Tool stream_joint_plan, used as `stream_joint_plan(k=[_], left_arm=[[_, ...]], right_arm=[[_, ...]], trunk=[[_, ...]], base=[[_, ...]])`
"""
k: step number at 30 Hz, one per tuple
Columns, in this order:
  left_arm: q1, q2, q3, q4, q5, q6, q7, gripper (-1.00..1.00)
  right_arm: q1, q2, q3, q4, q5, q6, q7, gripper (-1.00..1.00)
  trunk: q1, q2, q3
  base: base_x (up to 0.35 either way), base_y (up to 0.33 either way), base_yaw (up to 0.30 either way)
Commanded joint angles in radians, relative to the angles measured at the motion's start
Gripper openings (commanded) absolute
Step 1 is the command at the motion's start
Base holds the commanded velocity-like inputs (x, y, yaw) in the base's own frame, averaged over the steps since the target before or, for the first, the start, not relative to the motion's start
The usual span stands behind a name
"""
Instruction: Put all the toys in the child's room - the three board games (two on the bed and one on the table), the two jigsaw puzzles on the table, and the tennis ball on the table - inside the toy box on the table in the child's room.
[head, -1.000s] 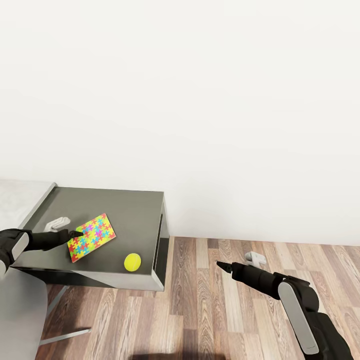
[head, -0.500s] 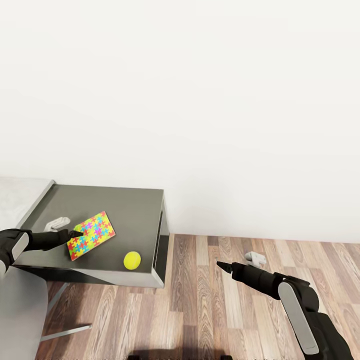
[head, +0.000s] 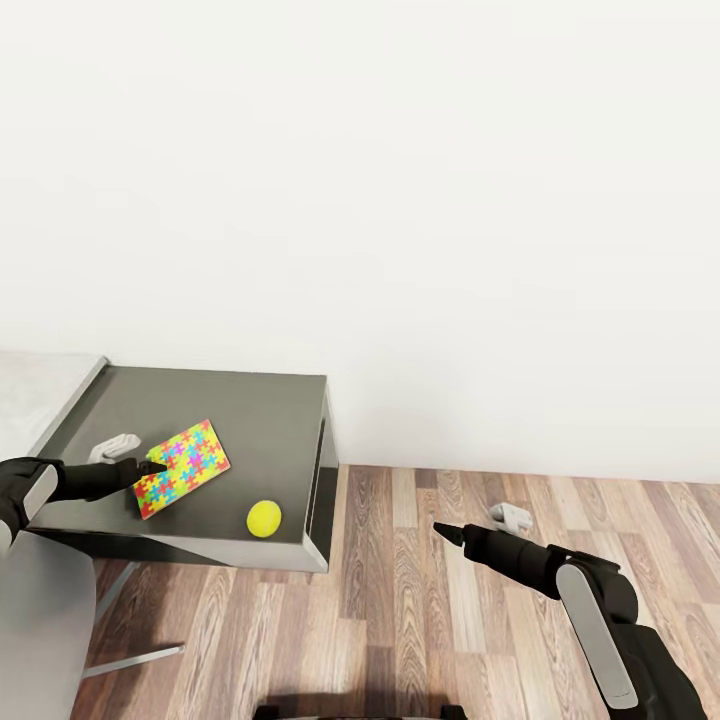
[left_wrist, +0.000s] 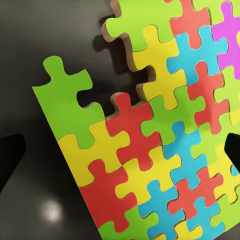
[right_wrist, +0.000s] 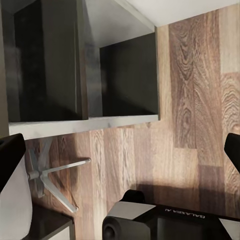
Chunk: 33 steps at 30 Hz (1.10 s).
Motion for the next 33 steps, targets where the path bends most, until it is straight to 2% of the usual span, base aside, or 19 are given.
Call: stream_joint_plan(k=[1, 9, 17, 26, 33], left_arm=[[0.000, 0.000, 0.002, 0.000, 0.006, 0.008, 0.002, 1.00], [0.000, 0.000, 0.002, 0.000, 0.006, 0.008, 0.002, 1.00], [0.000, -0.001, 0.002, 0.000, 0.006, 0.008, 0.002, 1.00], [0.000, 0.000, 0.002, 0.000, 0.006, 0.008, 0.002, 1.00], [0.000, -0.001, 0.002, 0.000, 0.006, 0.008, 0.002, 1.00]], right_arm=[[0.000, 0.000, -0.002, -0.001, 0.009, 0.005, 0.010, 1.00], [-0.001, 0.000, -0.002, -0.001, 0.009, 0.005, 0.010, 1.00], [-0.001, 0.000, -0.002, -0.001, 0.008, 0.005, 0.010, 1.00], [0.000, 0.000, -0.002, -0.001, 0.009, 0.005, 0.010, 1.00], [0.000, 0.000, -0.001, -0.001, 0.008, 0.005, 0.010, 1.00]], trunk=[[0.001, -0.001, -0.002], [0.001, -0.001, -0.002], [0.001, -0.001, -0.002], [0.001, -0.001, -0.002], [0.001, -0.001, -0.002]], base=[[0.000, 0.000, 0.000], [0.000, -0.010, 0.000], [0.000, -0.183, 0.000], [0.002, -0.029, 0.000], [0.155, -0.002, 0.000]])
